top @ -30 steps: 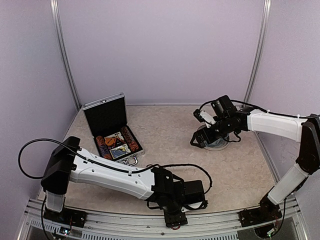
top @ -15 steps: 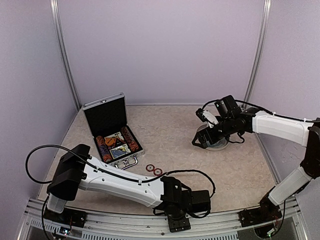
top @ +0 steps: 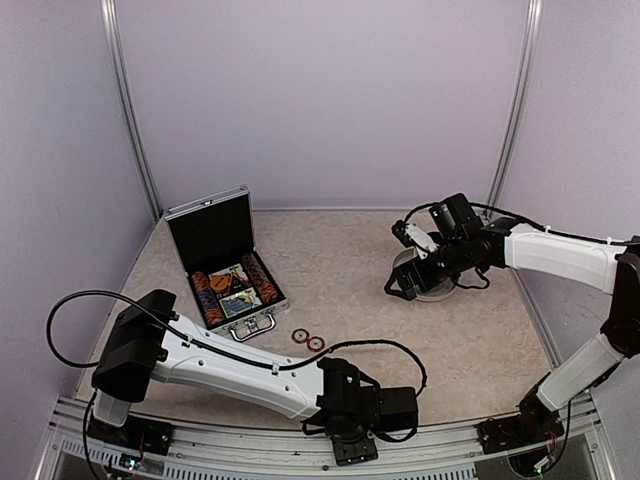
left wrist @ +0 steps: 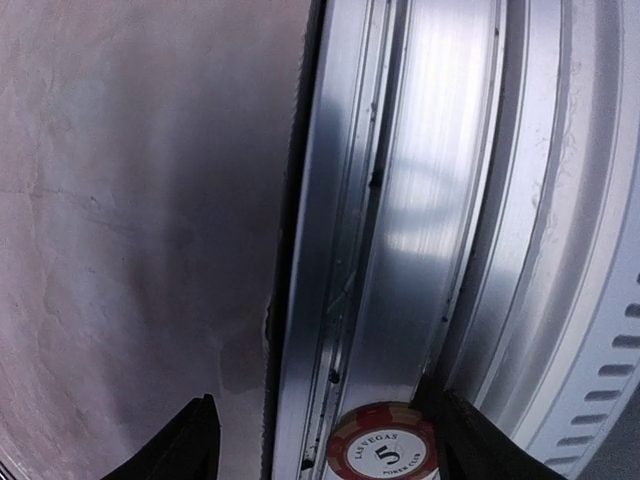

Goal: Pack up texas hold em set
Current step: Pick up the poker chip from the corner of the board.

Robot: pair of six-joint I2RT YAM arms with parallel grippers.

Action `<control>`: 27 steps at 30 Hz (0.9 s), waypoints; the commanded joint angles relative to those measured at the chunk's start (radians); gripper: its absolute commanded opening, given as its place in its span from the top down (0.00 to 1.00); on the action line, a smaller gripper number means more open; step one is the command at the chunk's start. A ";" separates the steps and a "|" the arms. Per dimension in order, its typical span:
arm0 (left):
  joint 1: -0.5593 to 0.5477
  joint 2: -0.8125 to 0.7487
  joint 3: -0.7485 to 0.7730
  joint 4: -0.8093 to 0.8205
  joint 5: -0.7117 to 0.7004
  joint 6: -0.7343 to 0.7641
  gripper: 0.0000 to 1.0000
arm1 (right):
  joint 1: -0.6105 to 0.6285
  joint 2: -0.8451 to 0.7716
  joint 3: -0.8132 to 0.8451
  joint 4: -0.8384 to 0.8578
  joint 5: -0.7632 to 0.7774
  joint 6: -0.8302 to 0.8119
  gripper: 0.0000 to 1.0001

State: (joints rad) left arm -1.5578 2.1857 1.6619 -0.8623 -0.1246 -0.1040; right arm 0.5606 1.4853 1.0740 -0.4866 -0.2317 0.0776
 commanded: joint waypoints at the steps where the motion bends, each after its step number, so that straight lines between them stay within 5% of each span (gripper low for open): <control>1: 0.006 -0.034 -0.083 -0.059 0.002 -0.010 0.26 | 0.002 -0.027 -0.009 0.016 -0.008 0.011 0.01; 10: 0.007 -0.092 -0.155 -0.034 0.042 -0.028 0.30 | 0.002 -0.004 0.005 0.014 -0.010 0.008 0.01; 19: 0.004 -0.081 -0.132 -0.032 0.079 -0.020 0.46 | 0.002 0.000 0.001 0.012 -0.013 0.006 0.01; 27: 0.005 -0.062 -0.121 -0.036 0.078 -0.016 0.42 | 0.002 -0.001 -0.001 0.008 -0.021 0.008 0.01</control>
State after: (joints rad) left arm -1.5543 2.1010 1.5311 -0.8772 -0.0566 -0.1287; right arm 0.5606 1.4857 1.0740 -0.4843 -0.2386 0.0776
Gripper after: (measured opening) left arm 0.568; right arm 0.990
